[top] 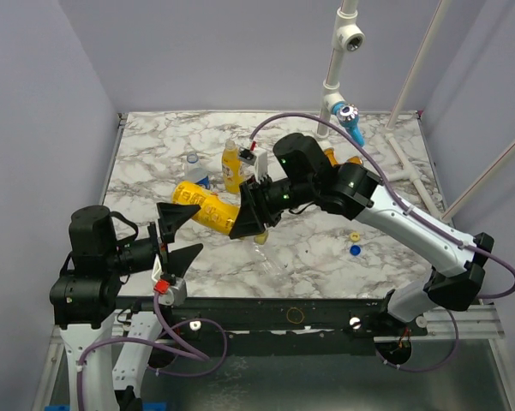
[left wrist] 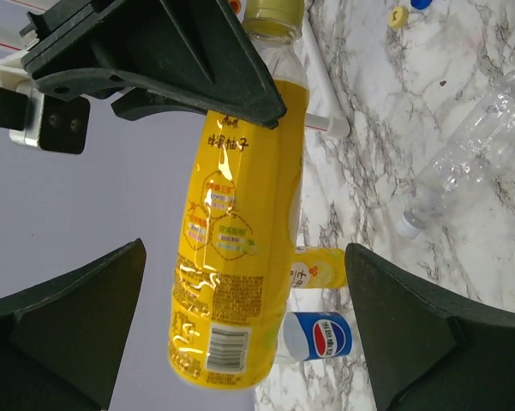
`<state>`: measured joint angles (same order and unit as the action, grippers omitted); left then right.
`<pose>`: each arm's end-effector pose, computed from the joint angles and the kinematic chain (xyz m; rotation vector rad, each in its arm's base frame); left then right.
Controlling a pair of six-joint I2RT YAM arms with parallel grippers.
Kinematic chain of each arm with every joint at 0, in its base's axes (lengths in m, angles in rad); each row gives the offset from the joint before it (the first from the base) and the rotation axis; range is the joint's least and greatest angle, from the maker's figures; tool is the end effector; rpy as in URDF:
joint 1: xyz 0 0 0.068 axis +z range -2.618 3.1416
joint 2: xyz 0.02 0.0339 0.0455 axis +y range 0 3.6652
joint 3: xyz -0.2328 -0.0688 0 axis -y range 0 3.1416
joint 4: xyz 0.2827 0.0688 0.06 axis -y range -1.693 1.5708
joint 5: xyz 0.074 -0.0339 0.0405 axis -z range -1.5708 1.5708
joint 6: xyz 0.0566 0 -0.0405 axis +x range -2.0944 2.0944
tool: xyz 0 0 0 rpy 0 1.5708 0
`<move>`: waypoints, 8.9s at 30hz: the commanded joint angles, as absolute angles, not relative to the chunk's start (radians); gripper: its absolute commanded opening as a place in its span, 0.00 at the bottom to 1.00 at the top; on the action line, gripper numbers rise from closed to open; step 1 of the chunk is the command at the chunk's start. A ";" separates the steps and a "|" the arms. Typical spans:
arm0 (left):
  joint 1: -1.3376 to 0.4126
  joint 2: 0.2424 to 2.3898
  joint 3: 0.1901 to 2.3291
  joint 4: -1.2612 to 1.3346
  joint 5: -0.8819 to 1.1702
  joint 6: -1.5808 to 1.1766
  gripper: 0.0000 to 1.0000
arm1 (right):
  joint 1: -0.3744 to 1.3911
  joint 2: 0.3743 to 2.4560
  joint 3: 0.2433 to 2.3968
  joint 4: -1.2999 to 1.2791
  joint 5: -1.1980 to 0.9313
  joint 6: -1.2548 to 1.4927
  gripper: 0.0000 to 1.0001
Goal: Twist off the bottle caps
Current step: Unscrew the bottle cap from the plastic bottle.
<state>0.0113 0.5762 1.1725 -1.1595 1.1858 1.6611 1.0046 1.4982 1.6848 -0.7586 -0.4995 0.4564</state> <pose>0.1061 -0.0513 0.3979 1.6399 0.6746 -0.0707 0.1776 0.3300 0.3901 -0.9617 2.1985 1.3167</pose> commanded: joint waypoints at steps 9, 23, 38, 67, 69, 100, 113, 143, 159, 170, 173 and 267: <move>0.018 0.640 1.135 -1.136 1.176 1.645 0.98 | 1.081 1.620 1.823 -0.782 -0.551 0.402 0.24; 0.018 0.629 1.112 -1.184 1.145 1.599 0.63 | 1.096 1.697 1.934 -0.812 -0.584 0.350 0.31; 0.018 0.569 1.036 -0.549 1.019 0.562 0.24 | 1.096 1.511 1.967 -0.622 0.036 0.288 1.00; 0.018 0.521 0.927 -0.037 0.918 -0.268 0.10 | 1.095 1.586 1.919 -0.142 0.041 0.387 0.55; 0.018 0.520 0.923 -0.038 0.927 -0.264 0.09 | 1.095 1.586 1.917 -0.133 0.031 0.388 0.50; 0.017 0.706 1.046 -0.027 1.215 -0.346 0.24 | 1.107 1.675 1.993 -0.146 -0.054 0.377 0.01; -0.113 0.819 1.197 0.226 1.359 -0.834 0.00 | 1.106 1.524 1.792 0.122 -0.599 0.288 0.00; -0.198 0.731 1.153 -0.186 0.869 -0.048 0.00 | 1.115 1.610 2.075 -0.268 -0.078 0.334 0.66; -0.198 0.717 1.150 -0.196 0.770 -0.025 0.00 | 1.115 1.596 2.001 -0.263 -0.008 0.377 0.56; -0.198 0.702 1.143 -0.198 0.760 -0.035 0.00 | 1.115 1.598 1.985 -0.207 -0.020 0.368 0.54; -0.198 0.703 1.143 -0.199 0.759 -0.037 0.00 | 1.114 1.586 1.977 -0.189 -0.015 0.365 0.56; -0.260 0.866 1.210 -0.104 1.249 -0.408 0.00 | 1.105 1.485 1.889 -0.129 -0.707 0.055 0.01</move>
